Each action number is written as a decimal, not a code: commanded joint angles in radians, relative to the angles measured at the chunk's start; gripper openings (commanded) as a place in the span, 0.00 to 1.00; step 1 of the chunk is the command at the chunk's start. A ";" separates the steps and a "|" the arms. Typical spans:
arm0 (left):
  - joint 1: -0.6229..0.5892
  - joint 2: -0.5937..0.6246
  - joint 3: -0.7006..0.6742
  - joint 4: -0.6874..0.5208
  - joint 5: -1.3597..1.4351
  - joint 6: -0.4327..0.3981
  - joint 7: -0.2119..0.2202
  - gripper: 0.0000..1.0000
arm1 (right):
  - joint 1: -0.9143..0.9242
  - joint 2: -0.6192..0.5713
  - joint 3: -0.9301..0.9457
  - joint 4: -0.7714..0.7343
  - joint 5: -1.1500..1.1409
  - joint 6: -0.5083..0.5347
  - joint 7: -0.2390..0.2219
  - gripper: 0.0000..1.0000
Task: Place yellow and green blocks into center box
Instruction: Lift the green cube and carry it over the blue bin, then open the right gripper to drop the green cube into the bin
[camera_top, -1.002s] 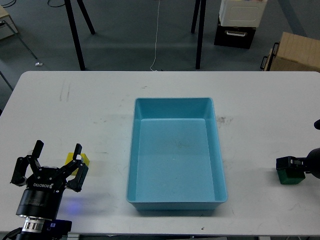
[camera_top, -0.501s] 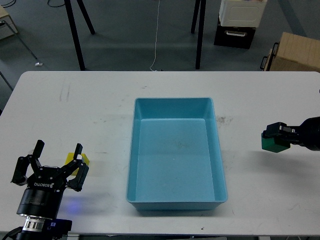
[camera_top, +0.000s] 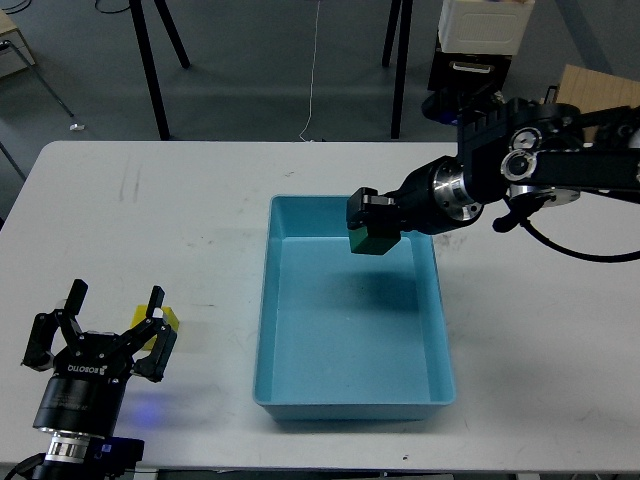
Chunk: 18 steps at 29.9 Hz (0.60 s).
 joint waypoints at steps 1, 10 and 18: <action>-0.002 -0.007 0.001 0.000 0.001 0.000 0.000 1.00 | -0.004 0.141 -0.048 -0.072 -0.003 -0.001 -0.006 0.05; -0.006 -0.007 0.001 0.015 0.001 0.000 0.001 1.00 | -0.058 0.195 -0.113 -0.086 -0.006 -0.004 -0.007 0.33; -0.009 -0.009 0.001 0.017 0.011 0.000 0.001 1.00 | -0.050 0.191 -0.104 -0.089 -0.003 -0.009 -0.006 0.60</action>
